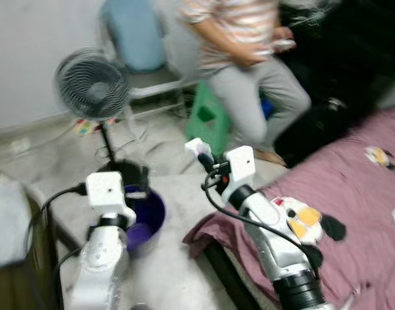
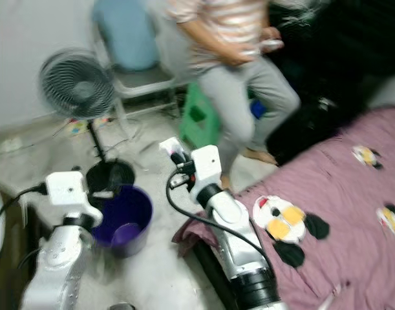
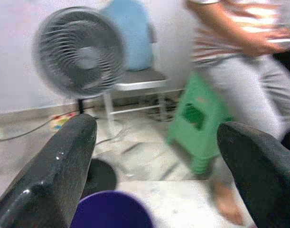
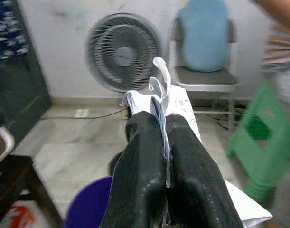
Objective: Clean up the room
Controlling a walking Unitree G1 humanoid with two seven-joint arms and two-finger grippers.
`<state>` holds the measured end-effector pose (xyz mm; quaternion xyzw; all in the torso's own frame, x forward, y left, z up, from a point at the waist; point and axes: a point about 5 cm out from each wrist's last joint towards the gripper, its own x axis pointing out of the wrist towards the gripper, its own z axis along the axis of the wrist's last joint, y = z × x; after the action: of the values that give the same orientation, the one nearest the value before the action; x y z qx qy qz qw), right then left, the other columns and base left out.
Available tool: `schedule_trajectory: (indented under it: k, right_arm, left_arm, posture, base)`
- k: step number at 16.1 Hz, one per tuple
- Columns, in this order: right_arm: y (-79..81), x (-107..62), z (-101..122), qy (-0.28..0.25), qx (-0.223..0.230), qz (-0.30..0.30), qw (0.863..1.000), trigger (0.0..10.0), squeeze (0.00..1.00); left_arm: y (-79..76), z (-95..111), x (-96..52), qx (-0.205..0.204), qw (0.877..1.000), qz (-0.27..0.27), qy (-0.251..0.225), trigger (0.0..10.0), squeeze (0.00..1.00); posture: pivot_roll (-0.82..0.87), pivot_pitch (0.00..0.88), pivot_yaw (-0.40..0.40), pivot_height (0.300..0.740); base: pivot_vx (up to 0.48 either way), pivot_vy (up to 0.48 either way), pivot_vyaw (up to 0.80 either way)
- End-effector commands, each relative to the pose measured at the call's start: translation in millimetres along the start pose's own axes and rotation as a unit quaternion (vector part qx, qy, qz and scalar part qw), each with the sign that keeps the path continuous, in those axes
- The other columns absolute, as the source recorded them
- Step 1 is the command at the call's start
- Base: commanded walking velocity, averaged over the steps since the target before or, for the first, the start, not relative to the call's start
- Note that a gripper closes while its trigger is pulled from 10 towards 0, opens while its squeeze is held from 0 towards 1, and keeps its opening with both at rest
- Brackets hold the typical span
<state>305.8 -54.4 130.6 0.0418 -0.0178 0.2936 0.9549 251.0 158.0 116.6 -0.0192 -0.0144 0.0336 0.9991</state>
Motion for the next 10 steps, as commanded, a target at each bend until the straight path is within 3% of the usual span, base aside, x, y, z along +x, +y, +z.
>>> schedule_trajectory:
  k: [1,10]
  right_arm:
    - [0.7,1.7,2,-0.004,-0.005,0.001,1.000,10.0,0.00]
    - [-1.8,1.9,3,-0.008,-0.018,-0.001,1.000,10.0,0.00]
  left_arm:
    - [-0.3,2,-0.5,-0.001,1.000,-0.002,-0.003,10.0,0.00]
    - [-13.2,13,10.2,-0.046,0.999,-0.020,-0.022,10.0,0.00]
  posture:
    - [0.03,0.047,-0.093,0.740]
    - [0.00,0.034,-0.095,0.740]
  base:
    - [0.000,0.000,0.80]
    - [0.000,0.000,0.80]
